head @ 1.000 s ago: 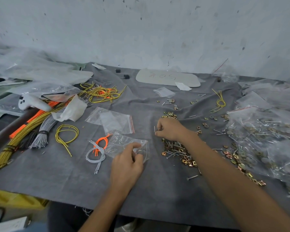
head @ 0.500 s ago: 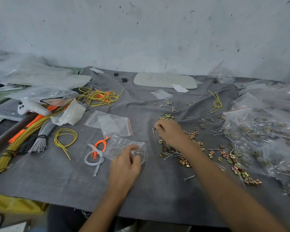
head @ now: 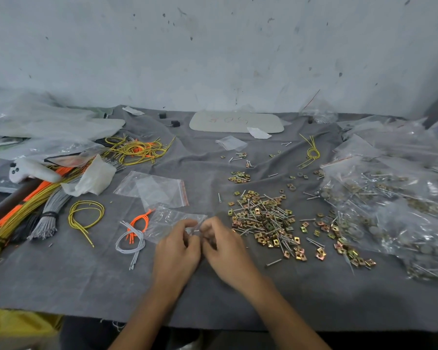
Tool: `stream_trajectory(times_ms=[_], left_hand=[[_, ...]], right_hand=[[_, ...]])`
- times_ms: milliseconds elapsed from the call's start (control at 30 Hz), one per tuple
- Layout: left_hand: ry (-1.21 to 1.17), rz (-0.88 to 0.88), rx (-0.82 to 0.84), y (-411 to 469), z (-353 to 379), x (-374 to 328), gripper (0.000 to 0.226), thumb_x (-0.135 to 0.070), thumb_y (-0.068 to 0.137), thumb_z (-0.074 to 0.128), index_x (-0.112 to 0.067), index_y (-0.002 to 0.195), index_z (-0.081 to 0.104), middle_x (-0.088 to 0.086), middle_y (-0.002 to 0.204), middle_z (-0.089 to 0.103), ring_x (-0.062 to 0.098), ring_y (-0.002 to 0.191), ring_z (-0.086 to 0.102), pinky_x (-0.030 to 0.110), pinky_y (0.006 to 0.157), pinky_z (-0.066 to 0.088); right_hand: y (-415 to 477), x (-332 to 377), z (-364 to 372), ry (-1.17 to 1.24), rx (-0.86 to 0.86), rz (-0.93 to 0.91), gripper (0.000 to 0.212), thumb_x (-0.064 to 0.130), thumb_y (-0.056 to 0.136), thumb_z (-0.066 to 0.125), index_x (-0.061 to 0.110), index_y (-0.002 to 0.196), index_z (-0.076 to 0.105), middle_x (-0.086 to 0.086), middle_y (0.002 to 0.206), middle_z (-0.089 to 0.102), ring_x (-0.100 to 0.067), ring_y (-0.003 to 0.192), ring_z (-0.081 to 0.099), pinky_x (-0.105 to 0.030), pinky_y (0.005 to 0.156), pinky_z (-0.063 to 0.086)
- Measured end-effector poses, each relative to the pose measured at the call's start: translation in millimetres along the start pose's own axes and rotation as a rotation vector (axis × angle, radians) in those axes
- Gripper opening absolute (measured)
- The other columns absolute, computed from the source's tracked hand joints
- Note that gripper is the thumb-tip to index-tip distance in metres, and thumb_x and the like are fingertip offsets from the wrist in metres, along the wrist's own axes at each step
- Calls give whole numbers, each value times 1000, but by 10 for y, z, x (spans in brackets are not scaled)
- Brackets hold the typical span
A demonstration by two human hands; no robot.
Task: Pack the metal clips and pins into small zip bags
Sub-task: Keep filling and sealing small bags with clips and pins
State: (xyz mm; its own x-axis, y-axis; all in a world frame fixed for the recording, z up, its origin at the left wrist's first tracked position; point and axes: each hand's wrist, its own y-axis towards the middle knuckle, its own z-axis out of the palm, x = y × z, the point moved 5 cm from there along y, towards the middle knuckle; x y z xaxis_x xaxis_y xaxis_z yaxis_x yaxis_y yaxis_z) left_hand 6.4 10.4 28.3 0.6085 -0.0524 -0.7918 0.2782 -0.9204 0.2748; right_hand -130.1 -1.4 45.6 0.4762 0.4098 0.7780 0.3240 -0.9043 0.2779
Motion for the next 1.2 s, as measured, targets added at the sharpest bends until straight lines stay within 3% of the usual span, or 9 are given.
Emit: stream_trajectory(times_ms=[100,200,367,467,567,700,900,1033,1200], left_hand=[[-5,7,-9,8,7,-6,31,-34,77,47,-38,104,62,-20,75,62,3,71,58,22,60,38],[-14,2,-20,12,11,17,29,-32,78,48,-36,102,63,-15,72,62,7,69,58,31,62,43],[-24,5,-20,17,20,47,29,-31,79,49,-33,104,65,-13,68,61,8,66,57,35,63,45],[-27,4,-24,20,11,54,28,-32,80,49,-35,104,64,-11,67,62,8,67,58,30,61,44],[-33,3,-28,13,7,42,29,-32,80,49,-35,104,64,-10,67,62,8,67,58,30,61,44],[-32,-4,-33,13,-3,24,33,-31,78,48,-32,105,66,-11,67,61,8,67,57,33,64,44],[-35,-20,-28,11,-12,8,34,-30,77,48,-32,106,66,-12,69,62,8,68,57,35,66,45],[-47,-24,-34,14,-22,-4,35,-29,77,48,-29,106,67,-9,65,60,10,66,57,39,68,48],[-43,-37,-28,8,-22,-2,34,-30,77,47,-31,105,66,-7,63,61,10,66,57,40,68,48]], right_hand=[[133,-52,-144,19,9,-21,16,20,94,63,24,109,59,18,96,66,1,92,63,-16,82,49],[441,-231,-439,-145,-6,15,12,15,95,61,22,103,67,11,96,70,-5,87,63,-23,81,48],[936,-617,-911,-534,95,178,19,19,99,57,21,112,71,0,118,68,-21,110,62,-34,93,49],[998,-701,-897,-632,207,207,11,31,96,63,25,102,70,6,104,68,-18,99,64,-33,79,49],[995,-721,-866,-652,210,189,12,24,95,60,25,85,67,8,89,67,-16,88,64,-29,68,43],[978,-747,-899,-519,285,199,13,25,90,61,28,83,71,13,89,68,-8,85,62,-26,69,46],[1149,-741,-923,-607,326,180,17,25,92,69,25,109,71,6,103,63,-14,93,59,-27,78,44],[1218,-726,-905,-638,365,166,22,29,91,71,25,112,70,9,104,55,-13,97,54,-27,79,41],[1221,-719,-846,-652,350,123,18,27,93,68,24,111,70,4,111,61,-18,106,59,-31,85,45]])
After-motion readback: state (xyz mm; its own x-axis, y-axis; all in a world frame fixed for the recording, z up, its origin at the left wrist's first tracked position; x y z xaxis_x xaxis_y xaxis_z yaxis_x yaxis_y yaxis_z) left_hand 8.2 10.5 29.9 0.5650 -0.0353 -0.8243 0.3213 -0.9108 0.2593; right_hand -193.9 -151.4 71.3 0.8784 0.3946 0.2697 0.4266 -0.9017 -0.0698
